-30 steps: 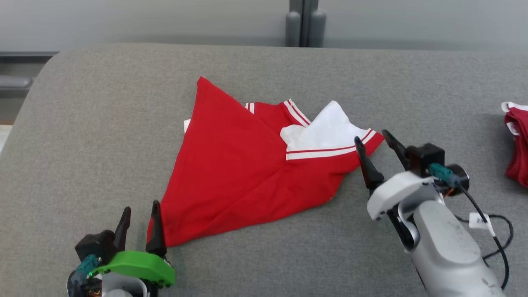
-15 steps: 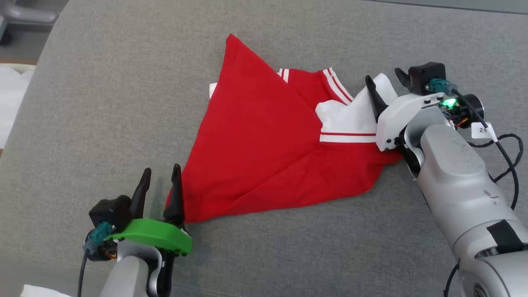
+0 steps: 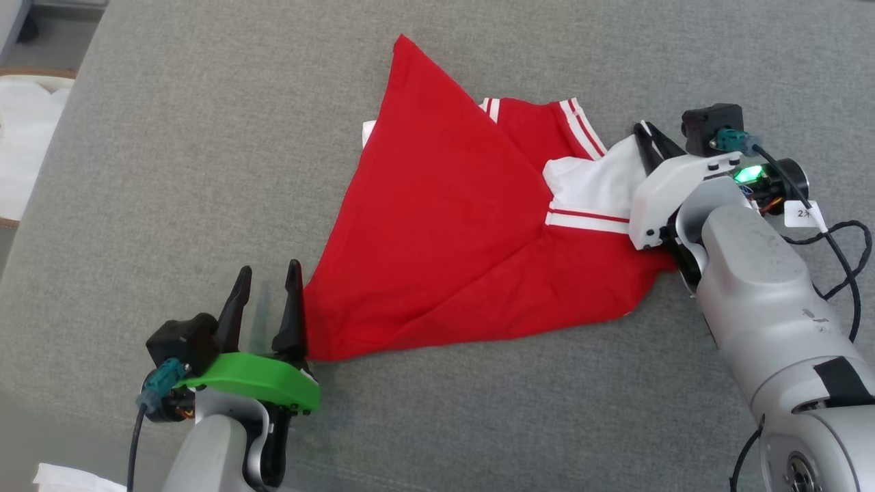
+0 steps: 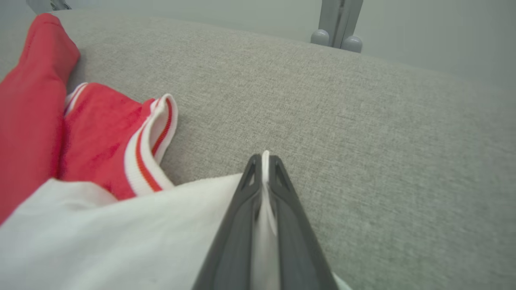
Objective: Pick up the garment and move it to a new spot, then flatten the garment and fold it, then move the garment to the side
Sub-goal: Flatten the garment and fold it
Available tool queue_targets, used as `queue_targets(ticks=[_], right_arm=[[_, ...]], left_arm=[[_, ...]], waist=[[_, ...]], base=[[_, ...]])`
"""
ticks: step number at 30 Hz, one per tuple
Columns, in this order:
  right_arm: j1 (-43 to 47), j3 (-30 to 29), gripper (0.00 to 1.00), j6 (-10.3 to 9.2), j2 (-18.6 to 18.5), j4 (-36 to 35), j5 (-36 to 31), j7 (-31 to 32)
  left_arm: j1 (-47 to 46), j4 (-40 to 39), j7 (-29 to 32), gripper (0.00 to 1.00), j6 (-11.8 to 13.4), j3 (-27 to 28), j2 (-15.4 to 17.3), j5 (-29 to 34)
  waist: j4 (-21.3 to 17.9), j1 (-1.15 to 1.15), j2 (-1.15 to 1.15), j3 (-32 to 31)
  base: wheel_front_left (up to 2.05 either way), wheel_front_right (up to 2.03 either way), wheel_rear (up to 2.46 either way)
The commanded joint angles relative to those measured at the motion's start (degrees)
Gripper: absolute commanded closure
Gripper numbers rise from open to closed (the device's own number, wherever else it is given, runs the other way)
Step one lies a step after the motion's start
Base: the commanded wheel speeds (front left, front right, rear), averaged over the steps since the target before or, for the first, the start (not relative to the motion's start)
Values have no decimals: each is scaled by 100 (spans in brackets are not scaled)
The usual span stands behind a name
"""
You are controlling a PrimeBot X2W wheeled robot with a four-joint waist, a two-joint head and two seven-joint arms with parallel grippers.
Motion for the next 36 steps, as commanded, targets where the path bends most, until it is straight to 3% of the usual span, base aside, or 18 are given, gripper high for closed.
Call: queue_targets(ticks=[1,6,13,16,26,33,34,35,36], right_arm=[[-56,-61,100,-9,-52,-93,-53,-79],[-346,16,100,-9,-38,-938,65,-186],[-135,921,100,-9,-42,-3203,779,-187],[176,1245,100,-9,-55,-3802,862,-182],[2486,1757,100,-9,-463,-5074,1662,-183],[4259,1449,99,-9,-526,-5258,1827,-184],[4452,1399,91,-9,-524,-5184,1825,-183],[4584,1387,65,-9,-529,-5135,1822,-184],[4716,1334,46,-9,-540,-5066,1798,-183]], left_arm=[[-27,-33,-3,0,-19,-11,12,-22],[-54,-61,-3,0,-19,-69,12,-53],[161,5,-3,0,-19,34,12,48],[250,29,-3,0,-19,104,14,122],[561,100,-3,0,-19,239,17,327],[827,176,-3,0,-19,442,18,489],[866,197,-3,0,-18,466,17,522],[892,208,-3,0,-19,484,17,538],[923,215,-3,0,-19,503,17,565]], waist=[[-35,0,0,-38],[4,0,0,-122],[-141,0,0,-352],[-322,0,0,-481],[-1014,0,0,-1015],[-1378,0,0,-1364],[-1422,0,0,-1422],[-1448,0,0,-1463],[-1477,0,0,-1520]], base=[[0,0,0],[0,0,0],[0,0,0],[0,0,0],[0,0,0],[0,0,0],[0,0,0],[0,0,0],[0,0,0]])
